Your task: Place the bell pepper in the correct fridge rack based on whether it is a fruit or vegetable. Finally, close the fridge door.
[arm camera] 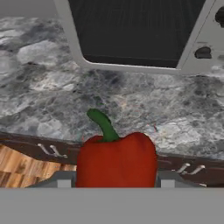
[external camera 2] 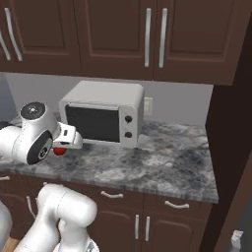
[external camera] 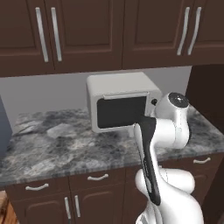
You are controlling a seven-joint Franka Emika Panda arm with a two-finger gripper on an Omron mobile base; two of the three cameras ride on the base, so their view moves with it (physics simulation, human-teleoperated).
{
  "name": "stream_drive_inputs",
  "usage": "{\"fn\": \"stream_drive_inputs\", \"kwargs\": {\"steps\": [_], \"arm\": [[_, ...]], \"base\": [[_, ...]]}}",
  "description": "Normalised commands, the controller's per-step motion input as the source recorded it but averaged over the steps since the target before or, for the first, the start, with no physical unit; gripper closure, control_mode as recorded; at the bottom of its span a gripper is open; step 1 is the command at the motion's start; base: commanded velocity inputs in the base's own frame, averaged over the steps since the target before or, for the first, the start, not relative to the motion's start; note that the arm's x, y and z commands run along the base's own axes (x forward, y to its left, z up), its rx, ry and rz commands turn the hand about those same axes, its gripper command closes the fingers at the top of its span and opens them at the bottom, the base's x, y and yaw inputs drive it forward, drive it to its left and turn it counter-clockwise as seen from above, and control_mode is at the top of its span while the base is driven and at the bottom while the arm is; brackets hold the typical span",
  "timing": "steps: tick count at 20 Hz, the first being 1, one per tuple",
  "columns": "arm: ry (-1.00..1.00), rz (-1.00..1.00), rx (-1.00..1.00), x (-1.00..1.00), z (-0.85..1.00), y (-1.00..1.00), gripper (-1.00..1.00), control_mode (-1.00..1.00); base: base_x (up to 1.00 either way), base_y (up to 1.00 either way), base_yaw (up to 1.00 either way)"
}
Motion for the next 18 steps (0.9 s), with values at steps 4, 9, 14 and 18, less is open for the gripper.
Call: {"fn": "stream_drive_inputs", "kwargs": {"steps": [4,9,14,18], "arm": [[0.0,0.0,0.0,0.0,0.0,0.0,1.0,1.0],[0.0,0.0,0.0,0.0,0.0,0.0,1.0,1.0],[0.0,0.0,0.0,0.0,0.0,0.0,1.0,1.0],[0.0,0.0,0.0,0.0,0.0,0.0,1.0,1.0]], "base": [[-1.0,0.08,-0.01],[-1.0,0.38,-0.06],[-1.0,0.05,-0.12],[-0.78,-0.18,-0.58]]}}
